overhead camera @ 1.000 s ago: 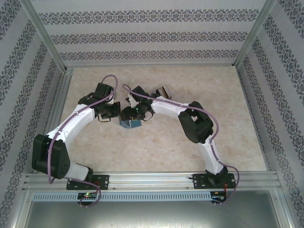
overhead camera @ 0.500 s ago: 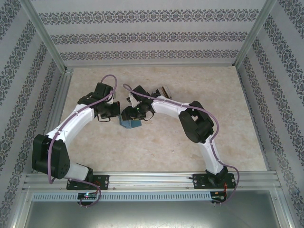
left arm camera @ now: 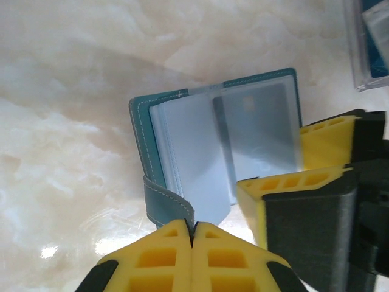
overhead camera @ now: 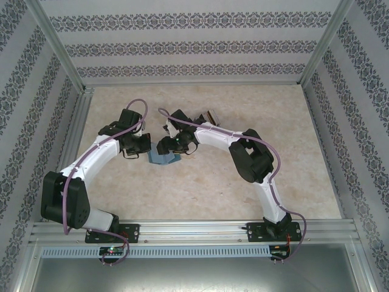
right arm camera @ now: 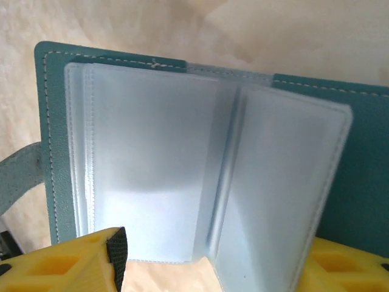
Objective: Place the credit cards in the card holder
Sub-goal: Flip over the card slot in the card holder.
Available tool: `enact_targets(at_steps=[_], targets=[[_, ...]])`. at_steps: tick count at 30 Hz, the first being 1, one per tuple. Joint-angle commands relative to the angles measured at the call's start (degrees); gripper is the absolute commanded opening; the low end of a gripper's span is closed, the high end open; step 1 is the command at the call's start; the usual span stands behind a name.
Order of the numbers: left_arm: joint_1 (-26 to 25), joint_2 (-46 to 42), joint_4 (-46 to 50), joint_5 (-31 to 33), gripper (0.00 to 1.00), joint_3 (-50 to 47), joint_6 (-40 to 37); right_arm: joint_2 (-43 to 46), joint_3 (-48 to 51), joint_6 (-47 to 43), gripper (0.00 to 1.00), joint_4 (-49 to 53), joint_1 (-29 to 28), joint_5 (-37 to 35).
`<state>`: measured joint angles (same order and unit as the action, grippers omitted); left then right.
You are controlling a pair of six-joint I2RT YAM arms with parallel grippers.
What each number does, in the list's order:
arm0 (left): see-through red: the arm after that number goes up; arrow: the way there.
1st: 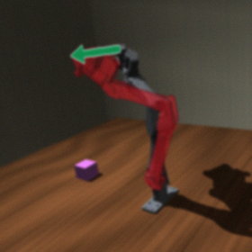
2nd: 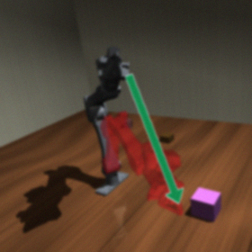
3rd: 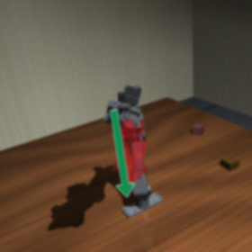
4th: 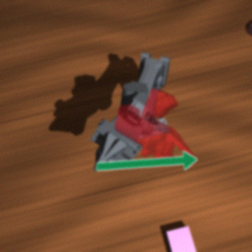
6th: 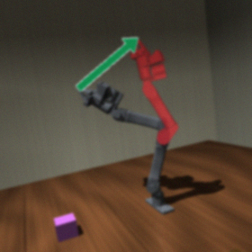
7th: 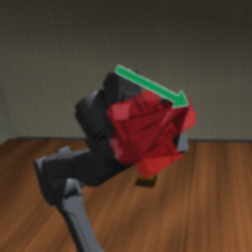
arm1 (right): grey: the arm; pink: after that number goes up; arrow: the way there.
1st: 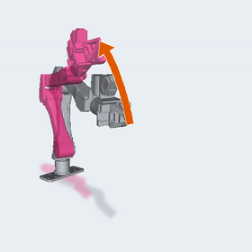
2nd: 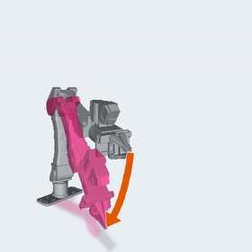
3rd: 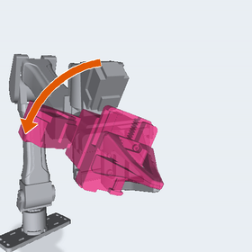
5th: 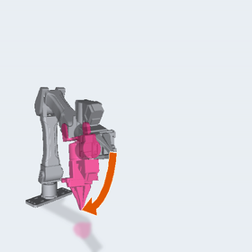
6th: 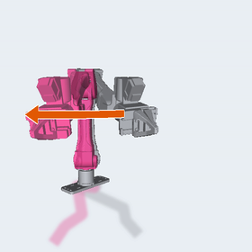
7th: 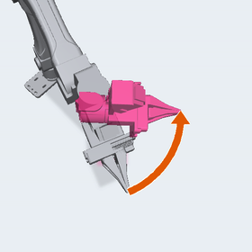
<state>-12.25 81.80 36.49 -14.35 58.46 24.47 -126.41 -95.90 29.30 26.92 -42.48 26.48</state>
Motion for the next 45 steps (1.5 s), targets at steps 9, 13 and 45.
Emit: enact_targets(at_steps=[9,13,45], targets=[[1.82,-0.84,-4.95,0.15,0.00,-6.32,0.76,2.99,-3.68,-4.95,0.65,7.68,-0.56,-11.02],[2.76,-0.89,-6.88,-1.15,0.00,-9.13,1.30,4.42,-2.71,-5.68,0.64,6.78,-0.87,-13.37],[4.43,2.78,-12.06,-3.69,0.00,-13.78,1.69,-6.02,-5.82,-0.78,0.52,0.71,-3.56,-3.60]])
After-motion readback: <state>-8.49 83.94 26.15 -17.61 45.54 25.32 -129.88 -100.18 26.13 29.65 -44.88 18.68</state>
